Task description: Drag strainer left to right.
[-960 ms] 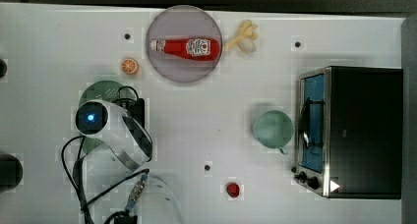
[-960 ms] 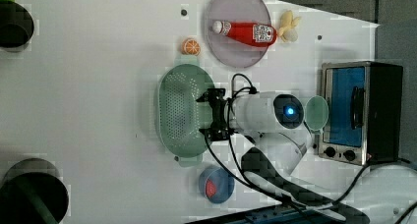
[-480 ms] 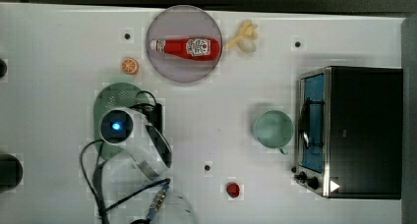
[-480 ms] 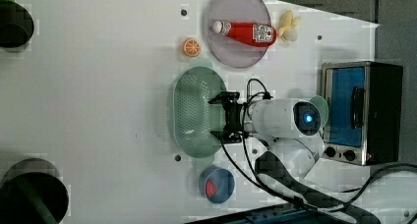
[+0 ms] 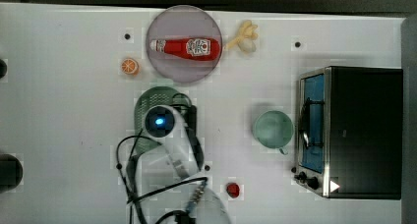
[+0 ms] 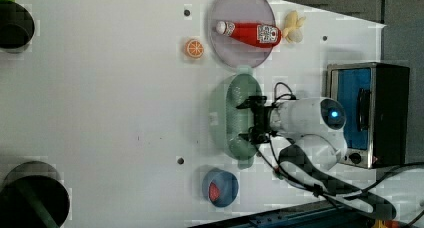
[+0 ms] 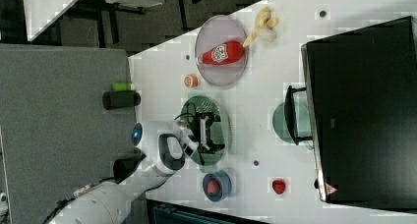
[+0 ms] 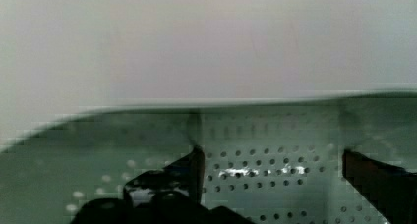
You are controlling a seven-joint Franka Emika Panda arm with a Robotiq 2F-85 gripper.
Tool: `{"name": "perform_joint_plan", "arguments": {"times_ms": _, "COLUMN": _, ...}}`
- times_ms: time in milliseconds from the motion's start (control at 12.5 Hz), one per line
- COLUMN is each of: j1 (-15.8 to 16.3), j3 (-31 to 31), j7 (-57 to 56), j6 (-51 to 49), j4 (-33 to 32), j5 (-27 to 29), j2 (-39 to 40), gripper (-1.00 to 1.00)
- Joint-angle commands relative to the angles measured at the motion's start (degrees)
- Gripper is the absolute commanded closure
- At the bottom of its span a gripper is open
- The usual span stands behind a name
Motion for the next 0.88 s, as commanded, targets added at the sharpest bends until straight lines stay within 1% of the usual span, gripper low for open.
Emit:
{"name": "perform_joint_plan", "arguments": {"times_ms": 80, "j1": -2.06, "j3": -3.58, "j7": -7.95, "j6": 1.44, "j4": 0.03, "j5": 0.11, "j2": -1.83, "gripper": -1.0}}
{"name": "perform_joint_plan", "arguments": {"times_ms": 560, "j1": -2.43, "j3": -11.88, "j7": -17.31, "j6": 2.81, "j4": -0.2, "j5": 0.11, "j2": -2.14, "gripper": -1.0}}
{"name": "perform_joint_plan", "arguments": {"times_ms": 880, "j1": -2.6, "j3": -16.39, "j7": -19.22, "j6": 3.17, "j4": -0.21, "j5": 0.1, "j2": -2.14, "gripper": -1.0}}
